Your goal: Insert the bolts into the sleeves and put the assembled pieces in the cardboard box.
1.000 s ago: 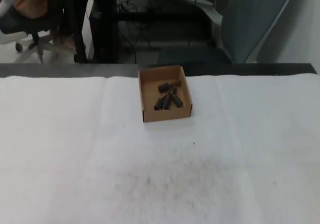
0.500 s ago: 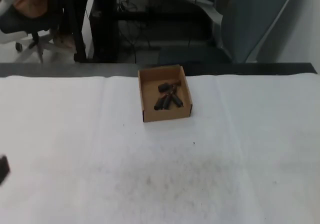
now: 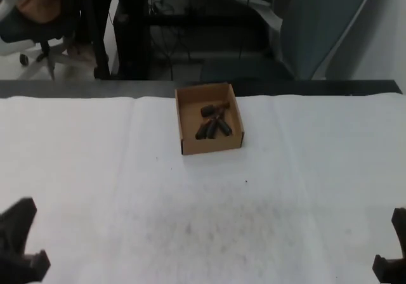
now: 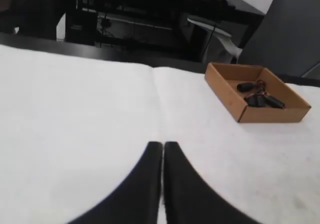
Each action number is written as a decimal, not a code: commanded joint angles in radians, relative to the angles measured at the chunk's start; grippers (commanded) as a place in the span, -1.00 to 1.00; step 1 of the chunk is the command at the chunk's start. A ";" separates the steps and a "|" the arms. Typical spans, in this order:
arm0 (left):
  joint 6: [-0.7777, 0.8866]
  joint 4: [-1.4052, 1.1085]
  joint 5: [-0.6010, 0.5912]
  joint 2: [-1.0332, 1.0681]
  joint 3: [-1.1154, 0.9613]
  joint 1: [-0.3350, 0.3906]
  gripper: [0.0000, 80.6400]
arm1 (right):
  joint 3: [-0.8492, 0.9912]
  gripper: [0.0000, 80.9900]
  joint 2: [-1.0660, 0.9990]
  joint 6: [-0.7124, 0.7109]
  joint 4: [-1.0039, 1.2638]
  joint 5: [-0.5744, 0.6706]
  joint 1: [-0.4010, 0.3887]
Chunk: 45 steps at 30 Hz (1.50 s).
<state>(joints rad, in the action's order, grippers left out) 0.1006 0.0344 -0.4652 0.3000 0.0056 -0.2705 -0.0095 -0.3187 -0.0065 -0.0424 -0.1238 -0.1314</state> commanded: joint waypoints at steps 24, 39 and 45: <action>0.146 0.044 -0.016 -0.006 -0.006 0.013 -0.96 | 0.010 -0.99 0.001 0.006 0.024 0.009 0.004; 0.146 0.044 -0.016 -0.006 -0.006 0.013 -0.96 | 0.010 -0.99 0.001 0.006 0.024 0.009 0.004; 0.146 0.044 -0.016 -0.006 -0.006 0.013 -0.96 | 0.010 -0.99 0.001 0.006 0.024 0.009 0.004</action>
<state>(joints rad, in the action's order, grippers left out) 0.2459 0.0811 -0.4752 0.3000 0.0081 -0.2601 -0.0095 -0.3187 -0.0065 -0.0301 -0.1207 -0.1314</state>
